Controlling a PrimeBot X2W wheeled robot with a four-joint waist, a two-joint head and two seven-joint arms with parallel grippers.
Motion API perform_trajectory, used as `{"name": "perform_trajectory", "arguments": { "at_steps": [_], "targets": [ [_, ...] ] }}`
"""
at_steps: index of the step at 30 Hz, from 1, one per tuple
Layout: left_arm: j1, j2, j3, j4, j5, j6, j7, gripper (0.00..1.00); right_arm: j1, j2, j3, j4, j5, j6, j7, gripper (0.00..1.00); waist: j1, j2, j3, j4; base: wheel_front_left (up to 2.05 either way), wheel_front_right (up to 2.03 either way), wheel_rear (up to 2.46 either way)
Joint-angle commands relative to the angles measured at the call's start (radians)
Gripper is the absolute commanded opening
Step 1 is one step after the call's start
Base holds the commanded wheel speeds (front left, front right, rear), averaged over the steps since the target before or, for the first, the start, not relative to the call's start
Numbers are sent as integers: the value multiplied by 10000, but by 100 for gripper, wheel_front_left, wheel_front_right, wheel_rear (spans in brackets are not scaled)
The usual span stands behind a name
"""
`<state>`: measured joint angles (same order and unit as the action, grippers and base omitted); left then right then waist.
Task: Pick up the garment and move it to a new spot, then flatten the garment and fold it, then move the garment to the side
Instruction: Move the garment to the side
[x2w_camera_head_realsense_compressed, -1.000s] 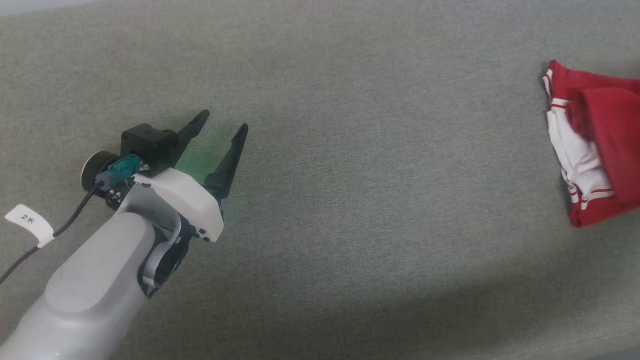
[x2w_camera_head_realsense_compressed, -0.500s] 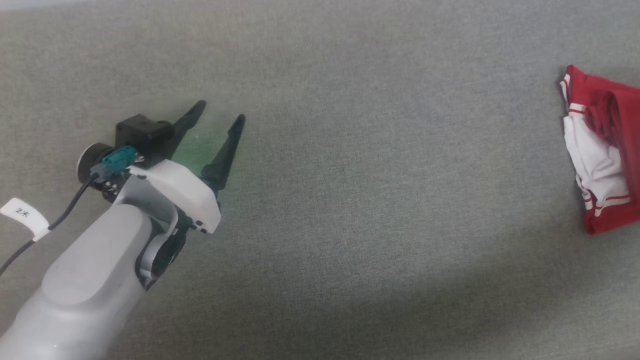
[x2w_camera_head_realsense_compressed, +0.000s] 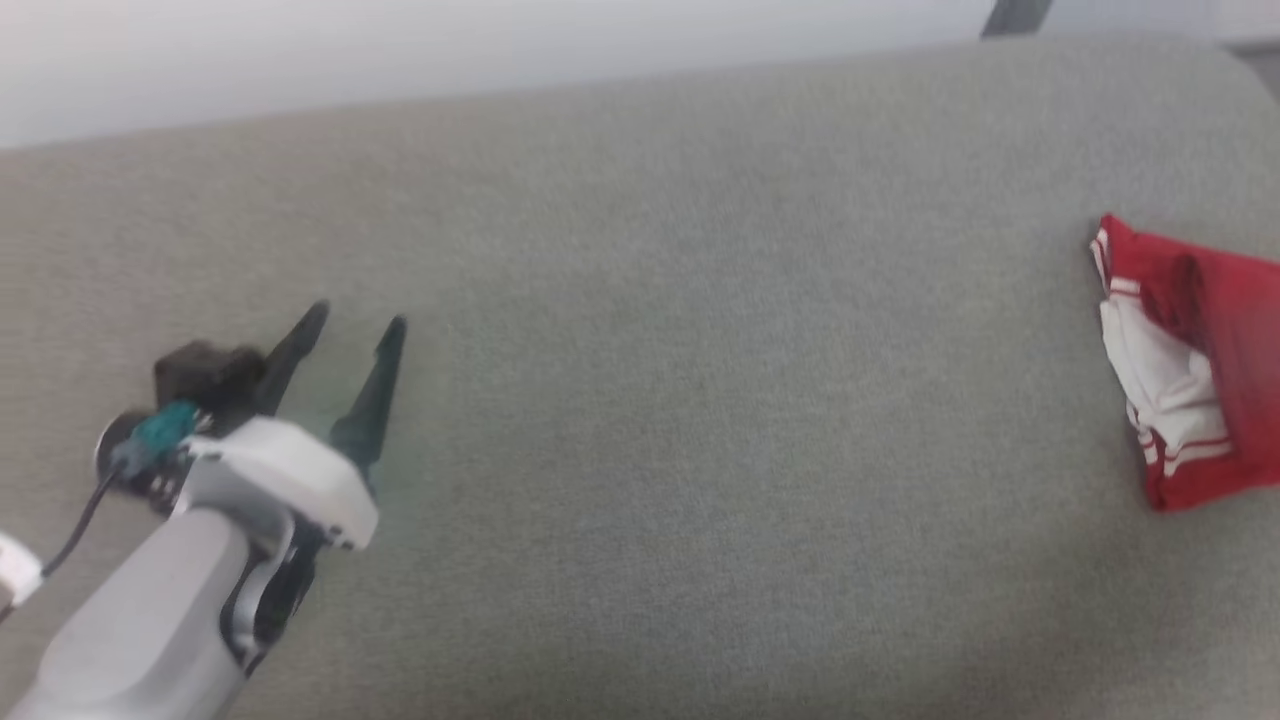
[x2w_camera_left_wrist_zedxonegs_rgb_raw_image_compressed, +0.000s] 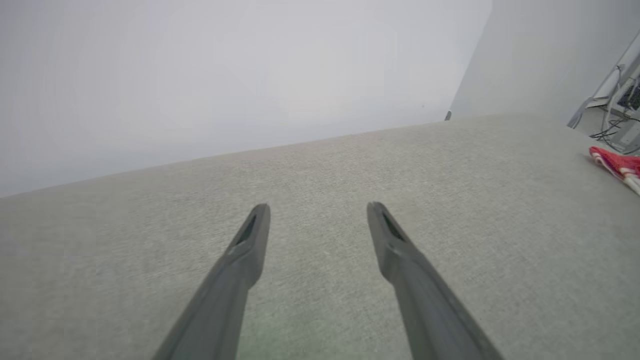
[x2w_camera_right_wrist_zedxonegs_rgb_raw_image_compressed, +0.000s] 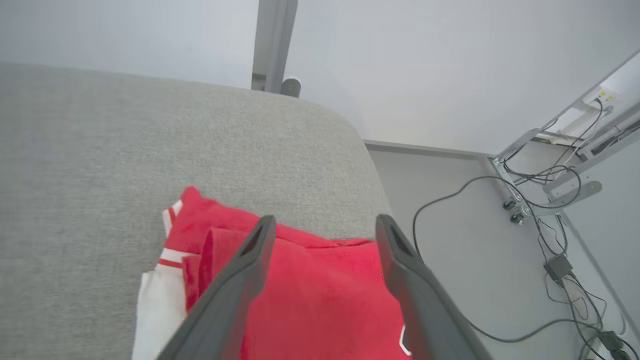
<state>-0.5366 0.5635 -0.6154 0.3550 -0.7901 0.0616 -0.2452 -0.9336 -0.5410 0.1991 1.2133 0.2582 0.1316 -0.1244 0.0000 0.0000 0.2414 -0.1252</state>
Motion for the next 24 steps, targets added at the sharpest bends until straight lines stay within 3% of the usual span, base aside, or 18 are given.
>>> {"name": "perform_trajectory", "arguments": {
  "at_steps": [1, 14, 24],
  "targets": [
    [342, 94, 143, 54, -35, 60, -97, 100, 319, 113, 75, -80, 168, -19, -297, 100, 0, 0, -553, 273, 0, 0, 0],
    [3160, 369, 1966, -805, 257, 229, -206, 100, 2369, 1028, 84, -1509, 733, -19, -1387, 100, 0, 0, -2332, 815, 0, 0, 0],
    [5183, -93, 3779, -1642, 1164, 12, -209, 100, 5006, 1640, -1345, -4391, 210, -19, -1411, 100, 0, 0, -2881, 1132, 0, 0, 0]
  ]
}}
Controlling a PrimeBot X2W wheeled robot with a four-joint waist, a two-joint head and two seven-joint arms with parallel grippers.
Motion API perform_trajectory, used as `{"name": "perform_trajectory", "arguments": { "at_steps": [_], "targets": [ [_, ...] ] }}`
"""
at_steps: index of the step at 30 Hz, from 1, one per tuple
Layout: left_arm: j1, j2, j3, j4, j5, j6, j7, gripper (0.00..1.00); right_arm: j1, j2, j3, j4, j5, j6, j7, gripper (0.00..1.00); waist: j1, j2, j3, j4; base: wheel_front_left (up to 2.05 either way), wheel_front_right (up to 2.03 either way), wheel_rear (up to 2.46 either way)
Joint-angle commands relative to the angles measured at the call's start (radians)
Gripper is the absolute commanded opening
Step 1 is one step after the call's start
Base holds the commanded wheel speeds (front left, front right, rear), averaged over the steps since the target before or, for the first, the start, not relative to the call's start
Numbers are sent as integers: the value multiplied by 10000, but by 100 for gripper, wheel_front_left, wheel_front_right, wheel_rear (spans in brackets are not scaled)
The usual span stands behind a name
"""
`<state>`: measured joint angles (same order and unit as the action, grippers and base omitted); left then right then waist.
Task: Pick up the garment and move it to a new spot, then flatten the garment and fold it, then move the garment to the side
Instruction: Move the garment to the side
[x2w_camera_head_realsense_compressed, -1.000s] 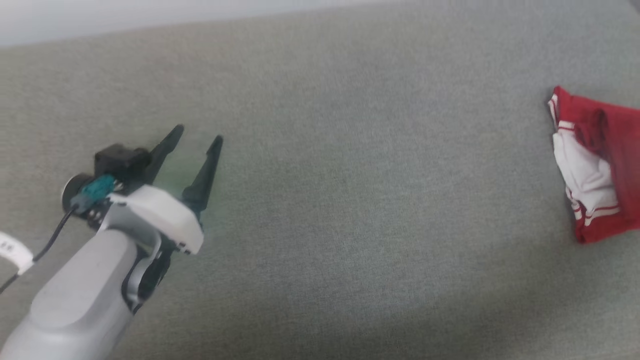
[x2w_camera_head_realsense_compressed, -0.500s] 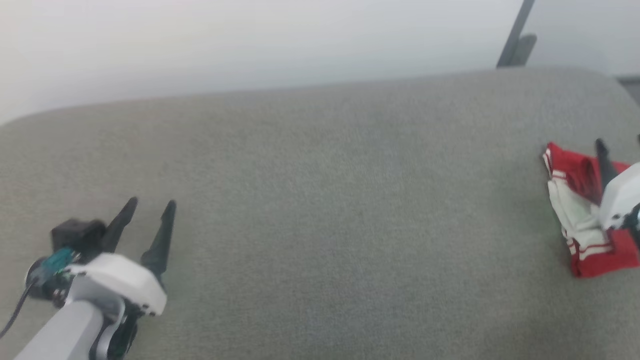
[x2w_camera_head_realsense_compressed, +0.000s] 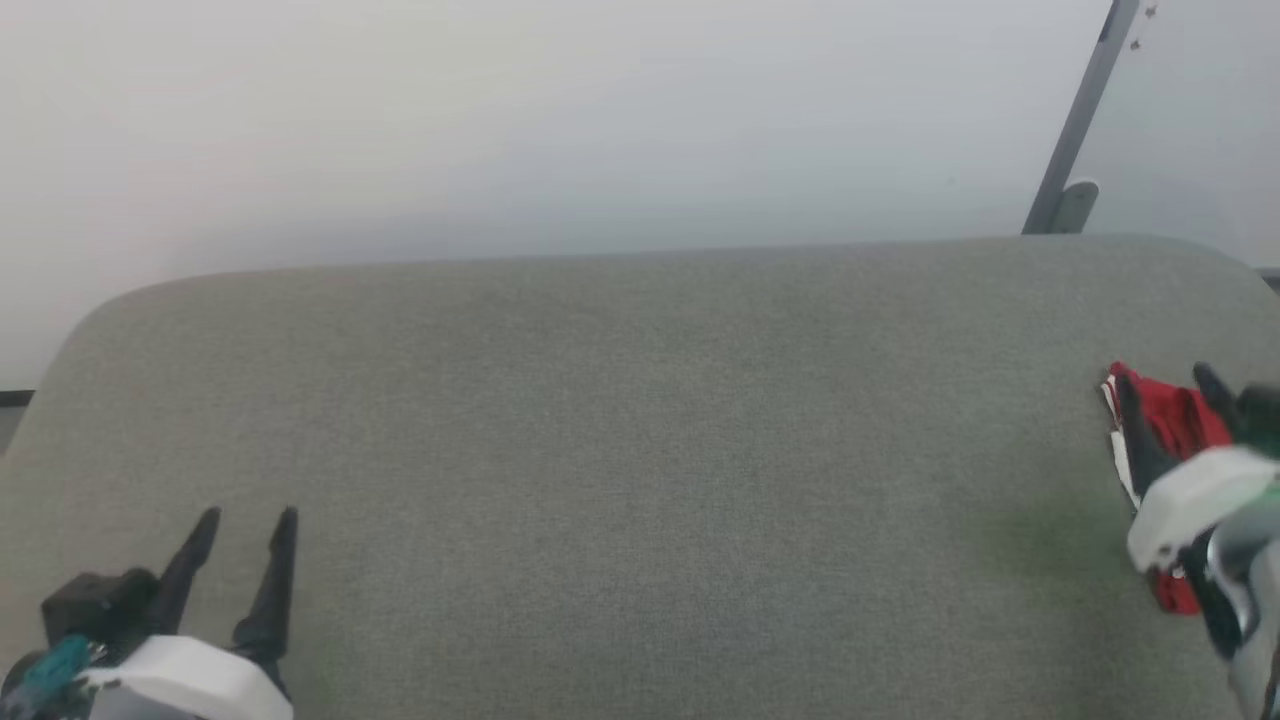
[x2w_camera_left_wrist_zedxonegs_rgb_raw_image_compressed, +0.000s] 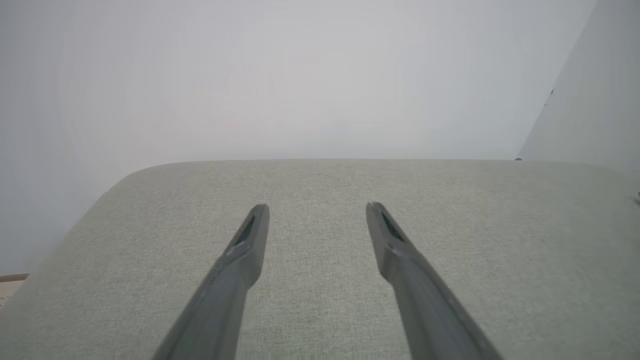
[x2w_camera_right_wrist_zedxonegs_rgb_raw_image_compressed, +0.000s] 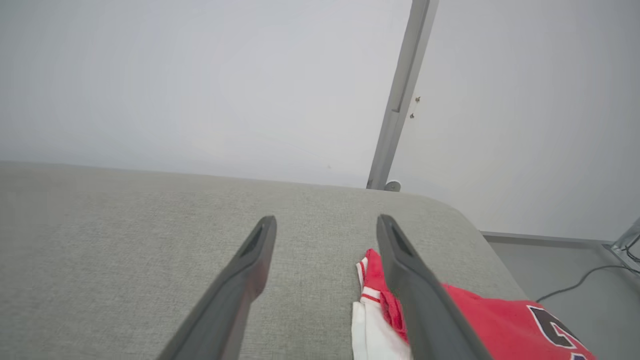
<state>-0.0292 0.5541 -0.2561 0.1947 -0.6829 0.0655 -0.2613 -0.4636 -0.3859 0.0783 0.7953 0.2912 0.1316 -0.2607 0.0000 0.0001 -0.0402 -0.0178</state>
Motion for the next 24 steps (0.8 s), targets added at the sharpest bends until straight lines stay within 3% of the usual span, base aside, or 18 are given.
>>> {"name": "perform_trajectory", "arguments": {
  "at_steps": [1, 12, 24],
  "targets": [
    [249, -54, 306, -71, 148, -77, -48, 100, 579, 207, -289, -464, -187, -19, -51, 100, 0, -1, -102, 79, 0, 0, 0],
    [1125, -555, 1412, -133, 952, -401, -49, 100, 2826, 1277, -1286, -2679, -764, -19, 116, 100, 0, -1, -361, 211, 0, 0, 0],
    [1452, -1109, 2221, -15, 1696, -897, -50, 100, 4290, 2100, -1647, -4492, -1170, -19, 685, 100, 0, -1, -464, 441, 0, 0, 0]
  ]
}}
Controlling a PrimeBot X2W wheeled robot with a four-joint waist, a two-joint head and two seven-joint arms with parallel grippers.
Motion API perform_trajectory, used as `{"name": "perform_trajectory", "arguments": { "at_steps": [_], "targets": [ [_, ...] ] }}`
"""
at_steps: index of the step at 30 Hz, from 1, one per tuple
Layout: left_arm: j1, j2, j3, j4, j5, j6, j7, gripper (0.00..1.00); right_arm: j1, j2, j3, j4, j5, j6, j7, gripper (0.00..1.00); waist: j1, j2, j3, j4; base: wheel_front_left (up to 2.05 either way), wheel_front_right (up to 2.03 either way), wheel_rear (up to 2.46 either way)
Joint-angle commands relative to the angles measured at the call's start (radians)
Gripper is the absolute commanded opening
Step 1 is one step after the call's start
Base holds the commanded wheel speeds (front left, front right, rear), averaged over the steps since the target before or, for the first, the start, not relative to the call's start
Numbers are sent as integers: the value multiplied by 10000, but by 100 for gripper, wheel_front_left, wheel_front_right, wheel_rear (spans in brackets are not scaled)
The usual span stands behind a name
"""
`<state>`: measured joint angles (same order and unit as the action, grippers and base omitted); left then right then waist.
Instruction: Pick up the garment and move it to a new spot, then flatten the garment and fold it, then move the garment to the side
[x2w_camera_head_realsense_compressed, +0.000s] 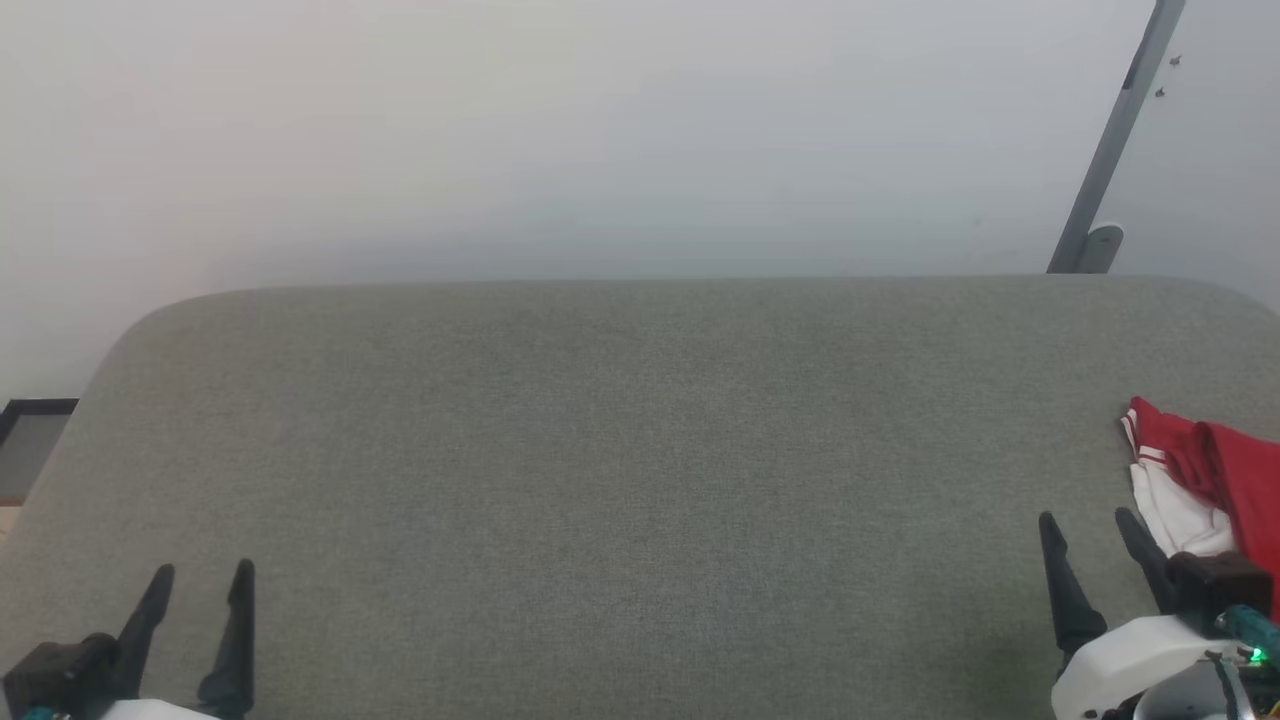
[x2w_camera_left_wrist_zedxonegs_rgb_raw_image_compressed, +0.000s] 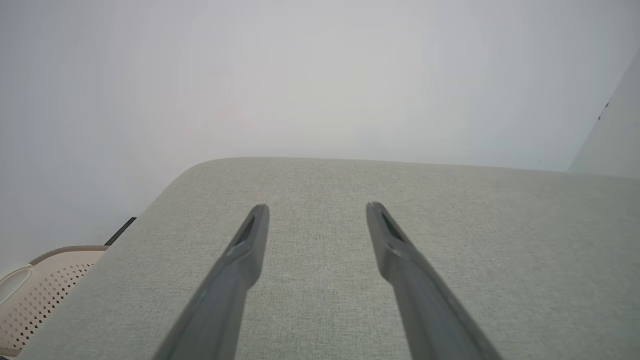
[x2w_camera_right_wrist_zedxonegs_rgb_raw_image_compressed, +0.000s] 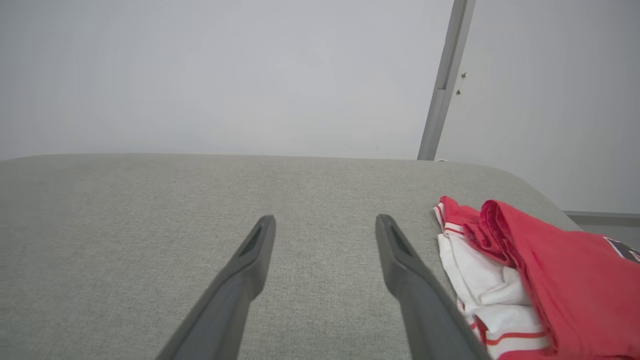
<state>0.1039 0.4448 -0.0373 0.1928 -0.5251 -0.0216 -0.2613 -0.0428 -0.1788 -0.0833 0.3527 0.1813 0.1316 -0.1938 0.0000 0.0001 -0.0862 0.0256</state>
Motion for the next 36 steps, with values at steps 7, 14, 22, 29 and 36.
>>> {"name": "perform_trajectory", "arguments": {
  "at_steps": [7, 14, 22, 29, 36],
  "targets": [
    [68, -194, 232, 112, 335, -258, -50, 100, 391, 222, 17, -657, -158, -19, 328, 100, 0, -1, -39, 30, 0, 0, 0],
    [50, -329, 334, 130, 495, -419, -50, 100, 539, 312, 43, -957, -232, -19, 489, 100, 0, -1, -67, 23, 0, 0, 0],
    [81, -449, 437, 132, 615, -569, -50, 100, 558, 338, 45, -1081, -267, -19, 594, 100, 0, -1, -81, 8, 0, 0, 0],
    [107, -501, 473, 173, 675, -631, -50, 100, 576, 349, 19, -1088, -281, -19, 585, 100, 0, -1, -98, 22, 0, 0, 0],
    [86, -615, 619, 74, 757, -682, -49, 100, 593, 408, -41, -1116, -361, -19, 603, 100, 0, -1, -88, 42, 0, 0, 0]
  ]
}}
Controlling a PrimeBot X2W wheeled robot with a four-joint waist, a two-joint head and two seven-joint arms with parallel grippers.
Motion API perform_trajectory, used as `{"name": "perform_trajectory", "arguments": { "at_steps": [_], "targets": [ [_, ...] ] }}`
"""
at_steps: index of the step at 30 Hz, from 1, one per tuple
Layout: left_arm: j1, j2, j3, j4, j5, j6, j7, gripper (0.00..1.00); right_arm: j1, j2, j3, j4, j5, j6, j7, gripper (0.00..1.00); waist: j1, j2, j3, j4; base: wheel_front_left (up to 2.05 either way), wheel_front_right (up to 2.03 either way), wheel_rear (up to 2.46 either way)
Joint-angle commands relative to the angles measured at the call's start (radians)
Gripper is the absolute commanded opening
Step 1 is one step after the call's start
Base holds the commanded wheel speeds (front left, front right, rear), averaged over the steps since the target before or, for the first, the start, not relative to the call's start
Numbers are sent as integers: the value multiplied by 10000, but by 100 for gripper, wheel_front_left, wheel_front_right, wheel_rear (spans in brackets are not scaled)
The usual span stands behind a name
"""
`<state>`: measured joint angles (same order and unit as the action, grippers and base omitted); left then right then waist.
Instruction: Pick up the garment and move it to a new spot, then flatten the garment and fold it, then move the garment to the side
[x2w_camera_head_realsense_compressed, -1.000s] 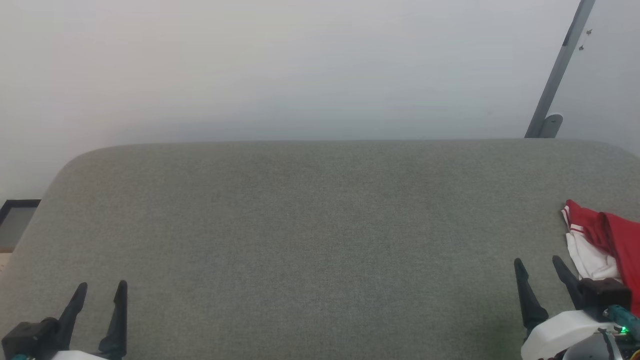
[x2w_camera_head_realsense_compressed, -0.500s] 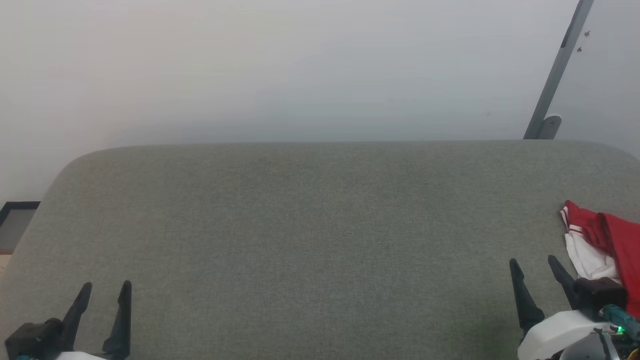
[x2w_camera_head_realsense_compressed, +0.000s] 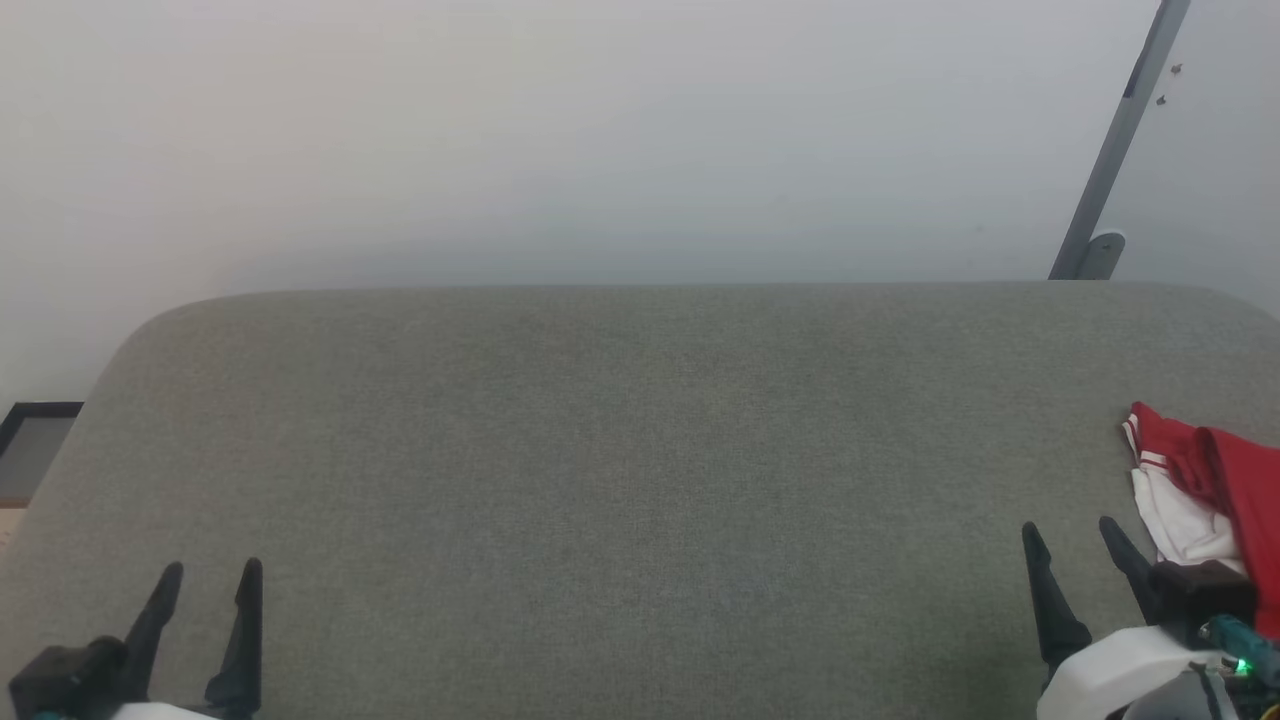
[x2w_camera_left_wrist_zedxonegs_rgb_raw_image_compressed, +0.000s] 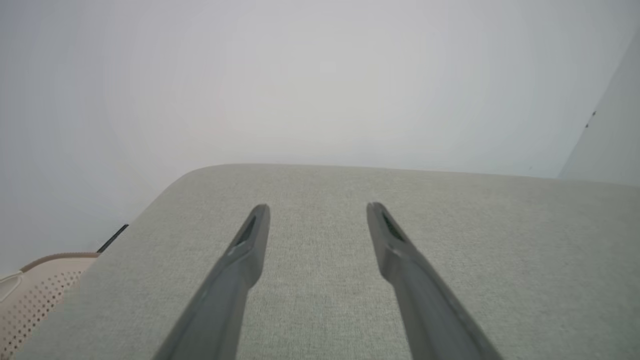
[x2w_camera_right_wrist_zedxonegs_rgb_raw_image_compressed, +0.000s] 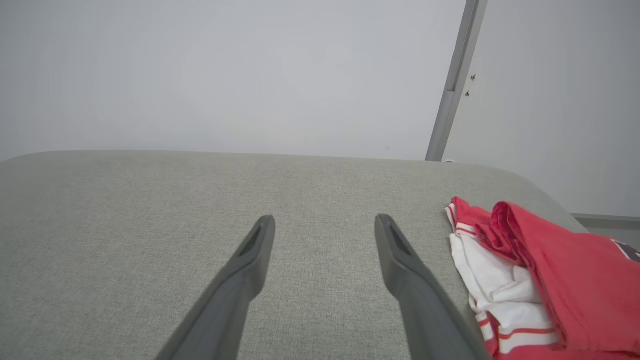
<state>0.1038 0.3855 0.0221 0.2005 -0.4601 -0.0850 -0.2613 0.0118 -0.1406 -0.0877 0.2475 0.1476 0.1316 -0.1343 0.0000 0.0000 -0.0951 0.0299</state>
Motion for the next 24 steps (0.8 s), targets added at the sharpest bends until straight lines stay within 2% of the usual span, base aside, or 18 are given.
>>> {"name": "perform_trajectory", "arguments": {
  "at_steps": [1, 6, 24],
  "targets": [
    [0, -6, 4, -2, 11, 0, 0, 0, 0, 4, -4, -2, -2, 0, 0, 0, 0, 0, 0, 1, 0, 0, 0],
    [100, -446, -126, 385, -44, 7, 68, 0, 245, 162, -26, 447, 77, 0, 55, 0, 0, 0, 5, 2, 0, 0, 0],
    [-458, -1117, 139, 392, -2731, -104, 940, 0, -126, 330, -89, 316, 3490, -2, 633, 0, 0, 0, 146, -41, 0, 0, 0]
  ]
}}
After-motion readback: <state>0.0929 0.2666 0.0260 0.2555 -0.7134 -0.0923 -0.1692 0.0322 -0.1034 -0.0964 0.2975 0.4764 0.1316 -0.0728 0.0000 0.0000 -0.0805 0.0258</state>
